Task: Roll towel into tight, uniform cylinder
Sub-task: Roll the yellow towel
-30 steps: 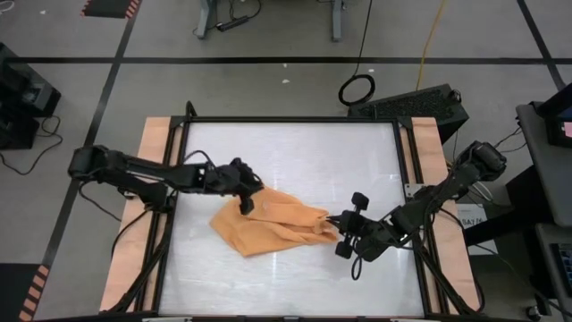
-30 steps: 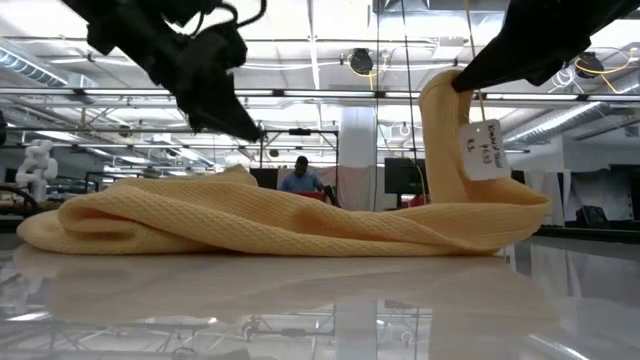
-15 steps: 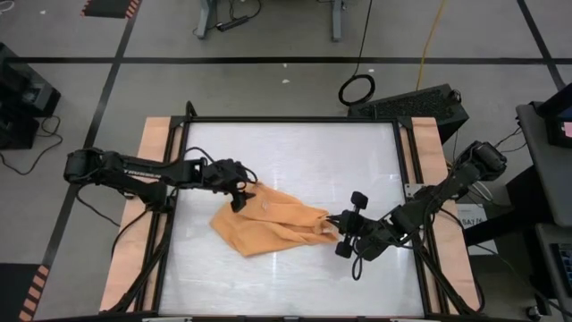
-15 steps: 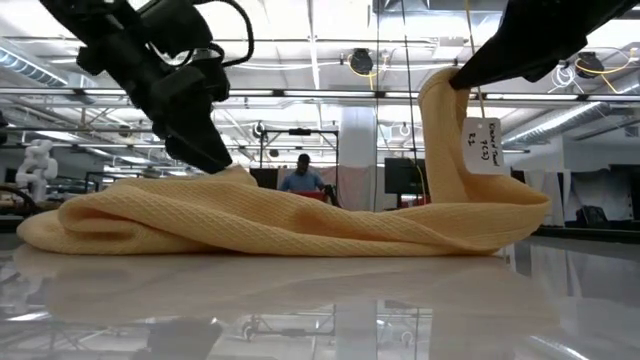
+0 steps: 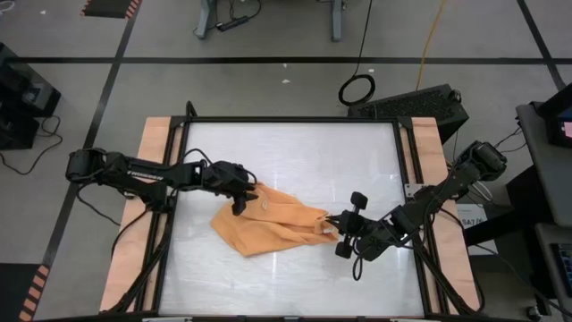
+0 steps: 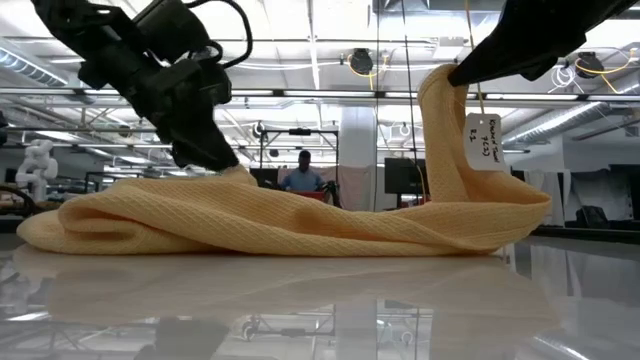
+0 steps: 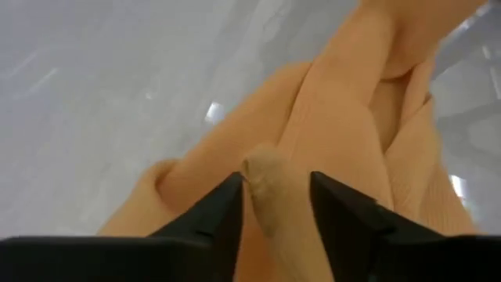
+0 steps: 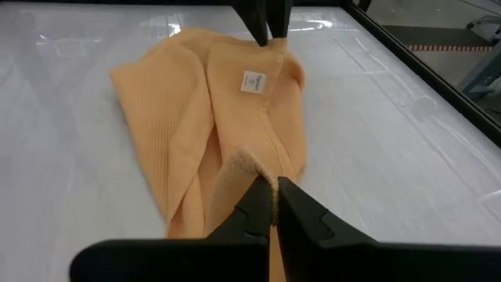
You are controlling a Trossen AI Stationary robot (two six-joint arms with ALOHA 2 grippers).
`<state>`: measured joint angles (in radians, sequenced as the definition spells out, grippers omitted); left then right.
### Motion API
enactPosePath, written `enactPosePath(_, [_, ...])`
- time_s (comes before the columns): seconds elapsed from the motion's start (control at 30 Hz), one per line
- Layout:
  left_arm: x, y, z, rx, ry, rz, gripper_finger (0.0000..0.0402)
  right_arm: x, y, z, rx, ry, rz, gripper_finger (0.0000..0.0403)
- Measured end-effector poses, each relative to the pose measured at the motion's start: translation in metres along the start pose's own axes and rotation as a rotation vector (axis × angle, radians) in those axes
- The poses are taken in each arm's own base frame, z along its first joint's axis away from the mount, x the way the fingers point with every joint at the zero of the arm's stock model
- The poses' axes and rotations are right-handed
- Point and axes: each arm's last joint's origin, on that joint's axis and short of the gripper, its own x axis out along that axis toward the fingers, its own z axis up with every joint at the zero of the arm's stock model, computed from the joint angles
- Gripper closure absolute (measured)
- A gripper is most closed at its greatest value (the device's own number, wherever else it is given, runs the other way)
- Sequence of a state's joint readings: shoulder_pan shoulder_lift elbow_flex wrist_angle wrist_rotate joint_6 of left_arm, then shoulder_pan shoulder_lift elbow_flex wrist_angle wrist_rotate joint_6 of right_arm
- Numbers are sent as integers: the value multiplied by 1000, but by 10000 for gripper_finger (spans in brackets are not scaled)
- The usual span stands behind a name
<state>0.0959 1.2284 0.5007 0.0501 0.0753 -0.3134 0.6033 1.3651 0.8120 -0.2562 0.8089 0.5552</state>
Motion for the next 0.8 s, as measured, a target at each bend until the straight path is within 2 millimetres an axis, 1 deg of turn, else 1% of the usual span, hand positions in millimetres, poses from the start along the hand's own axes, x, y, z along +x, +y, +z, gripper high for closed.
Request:
enactPosePath(0.1, [3, 1, -3, 2, 23, 8, 291, 0, 0, 0, 2, -2, 1, 403])
enactPosePath(0.27, [4, -2, 3, 21, -40, -17, 321, 0, 0, 0, 5, -4, 1, 403])
enactPosePath(0.4, [4, -9, 11, 51, -135, -61, 382, 2, 0, 4, 52, -20, 3, 403])
enactPosePath(0.43, [3, -11, 13, 54, -163, -71, 391, 3, 0, 5, 81, -30, 5, 403])
enactPosePath(0.53, [0, -14, 23, 70, -267, -83, 392, 6, 1, 11, 154, -68, 18, 403])
enactPosePath(0.63, [-7, -19, 39, 126, -361, -77, 397, 9, -1, 19, 142, -115, 22, 403])
enactPosePath(0.73, [-21, -24, 60, 197, -473, -8, 397, 7, -12, 34, 115, -177, 11, 403])
enactPosePath(0.8, [-33, -28, 75, 248, -548, 61, 398, 2, -24, 46, 93, -223, -10, 403])
